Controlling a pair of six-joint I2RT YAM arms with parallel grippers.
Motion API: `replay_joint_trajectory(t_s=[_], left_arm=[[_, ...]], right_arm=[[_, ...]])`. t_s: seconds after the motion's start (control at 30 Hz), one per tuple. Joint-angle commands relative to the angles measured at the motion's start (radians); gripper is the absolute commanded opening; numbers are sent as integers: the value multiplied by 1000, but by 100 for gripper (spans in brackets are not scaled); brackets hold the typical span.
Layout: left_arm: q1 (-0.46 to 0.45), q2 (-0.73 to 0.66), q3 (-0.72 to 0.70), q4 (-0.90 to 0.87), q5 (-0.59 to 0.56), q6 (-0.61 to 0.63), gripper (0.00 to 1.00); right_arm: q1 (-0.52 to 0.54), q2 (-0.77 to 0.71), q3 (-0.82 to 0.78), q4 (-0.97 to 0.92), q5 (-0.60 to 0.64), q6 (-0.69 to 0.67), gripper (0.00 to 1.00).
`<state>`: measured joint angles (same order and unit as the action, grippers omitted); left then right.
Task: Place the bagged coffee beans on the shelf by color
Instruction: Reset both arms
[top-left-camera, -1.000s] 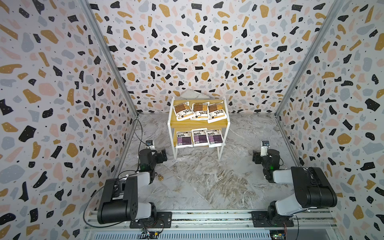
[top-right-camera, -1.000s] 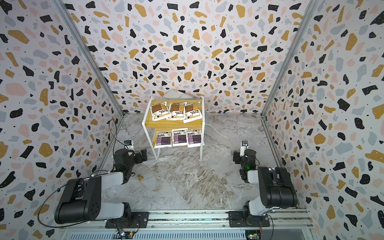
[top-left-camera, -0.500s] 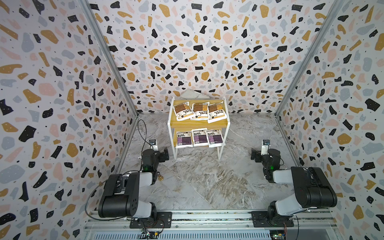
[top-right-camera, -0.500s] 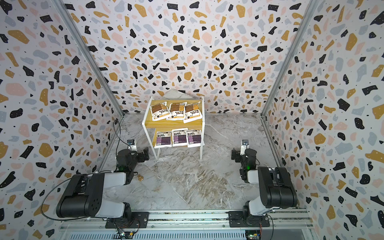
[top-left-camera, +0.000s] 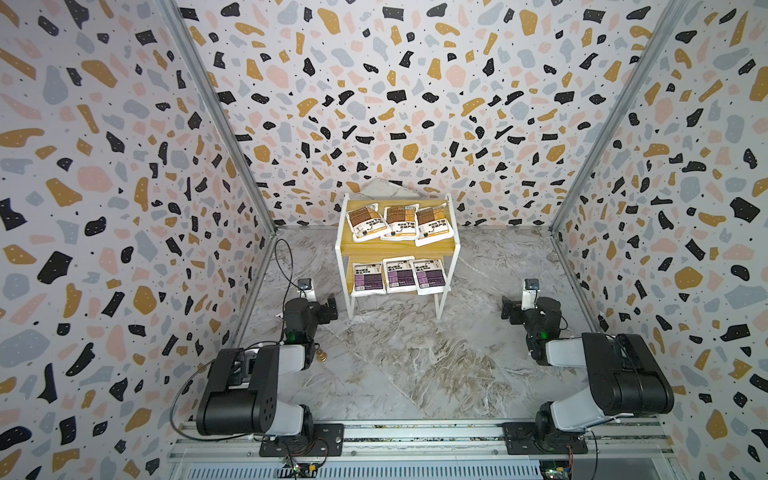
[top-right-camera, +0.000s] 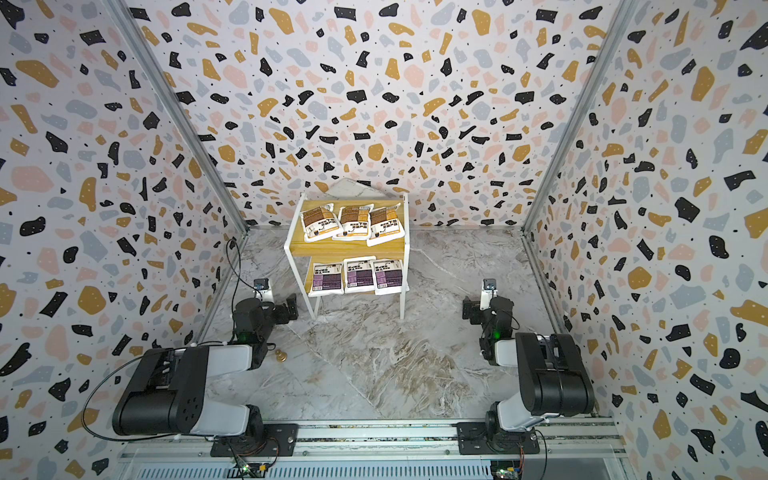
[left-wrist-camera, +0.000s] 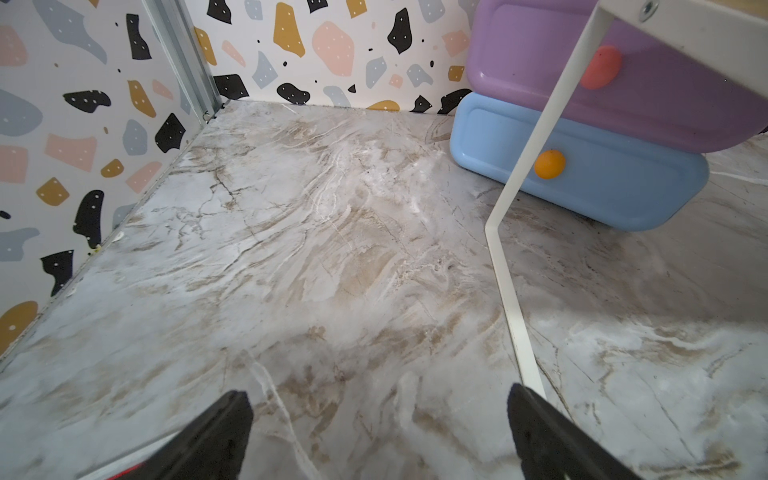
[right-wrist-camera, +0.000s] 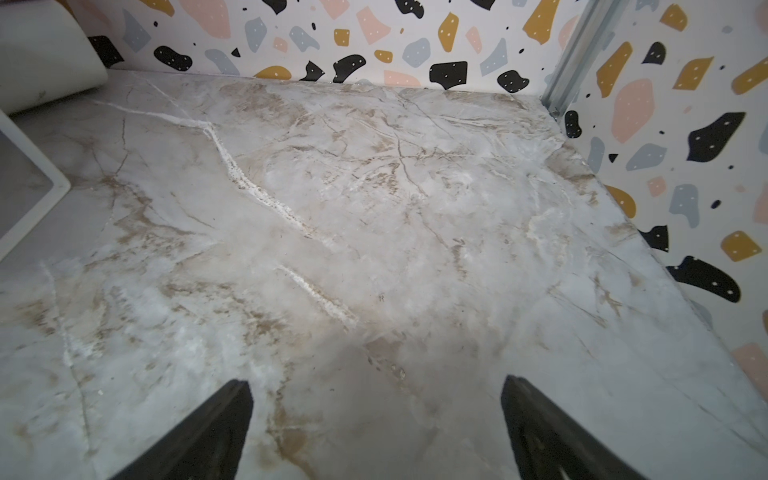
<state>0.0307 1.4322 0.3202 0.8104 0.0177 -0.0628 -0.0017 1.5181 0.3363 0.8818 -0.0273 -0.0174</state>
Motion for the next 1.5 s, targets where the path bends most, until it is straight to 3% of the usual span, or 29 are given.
replay_joint_trajectory(t_s=[0.0, 0.43, 0.63, 0.83, 0.9, 1.47], left_arm=[[-5, -10, -7, 50, -2, 17, 100], [-5, -10, -7, 50, -2, 17, 100], [-5, -10, -7, 50, -3, 16, 100], [-5, -11, -7, 50, -2, 17, 100], [-5, -9, -7, 50, -2, 17, 100], [-5, -9, -7, 50, -2, 17, 100]], right_arm=[[6, -3, 27, -24, -32, -26, 99], [6, -8, 17, -8, -31, -23, 99], [6, -98, -45, 25, 16, -6, 99], [6, 0, -14, 72, 20, -5, 99], [6, -16, 23, -37, 21, -6, 99], [6, -9, 16, -10, 17, -6, 99]])
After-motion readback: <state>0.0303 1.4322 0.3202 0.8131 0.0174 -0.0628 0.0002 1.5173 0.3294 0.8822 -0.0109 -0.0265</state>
